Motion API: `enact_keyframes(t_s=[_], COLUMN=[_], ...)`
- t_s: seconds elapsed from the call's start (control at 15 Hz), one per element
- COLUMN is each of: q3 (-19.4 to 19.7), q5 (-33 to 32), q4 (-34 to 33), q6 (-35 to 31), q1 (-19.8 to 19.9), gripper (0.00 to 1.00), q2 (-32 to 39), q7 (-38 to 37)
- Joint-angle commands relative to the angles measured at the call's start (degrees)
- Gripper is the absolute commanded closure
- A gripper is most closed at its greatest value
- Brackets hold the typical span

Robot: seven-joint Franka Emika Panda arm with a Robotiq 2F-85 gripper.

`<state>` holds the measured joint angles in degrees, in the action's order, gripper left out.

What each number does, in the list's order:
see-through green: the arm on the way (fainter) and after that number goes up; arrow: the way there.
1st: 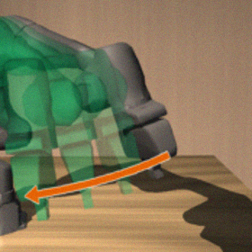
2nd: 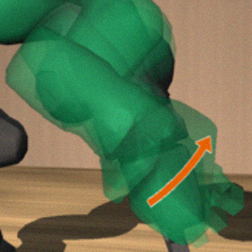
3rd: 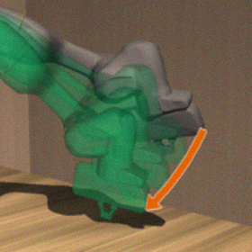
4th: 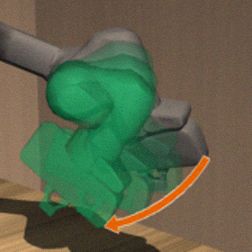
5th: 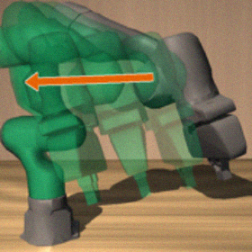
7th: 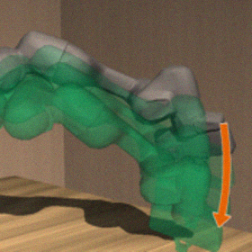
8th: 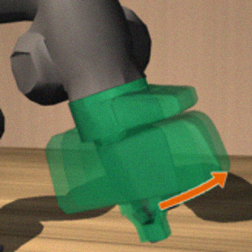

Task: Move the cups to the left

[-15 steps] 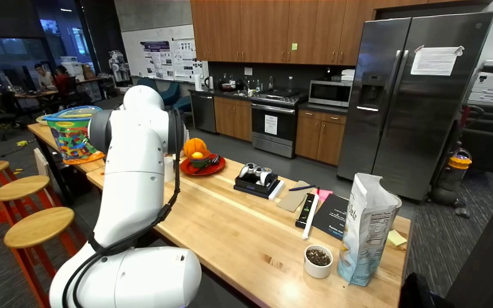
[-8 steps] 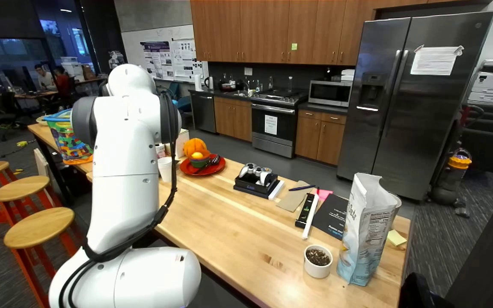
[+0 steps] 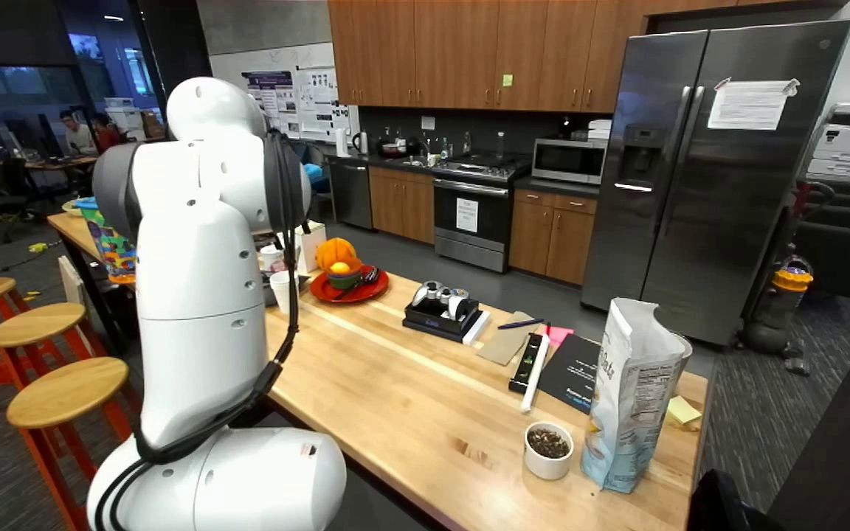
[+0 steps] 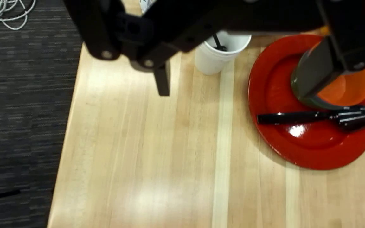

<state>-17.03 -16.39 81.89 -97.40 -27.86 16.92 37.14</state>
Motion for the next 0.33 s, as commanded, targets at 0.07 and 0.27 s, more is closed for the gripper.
enact_keyframes(t_s=[0.07,0.27], q3=[1.1,-0.8], q5=[3.7,2.5], q4=[10.2,6.7], q6=[-3.1,-1.4], q1=[2.9,4.1], gripper=[0.00,0.00], q2=[-6.9,-3.8], q7=[-5.9,-5.0])
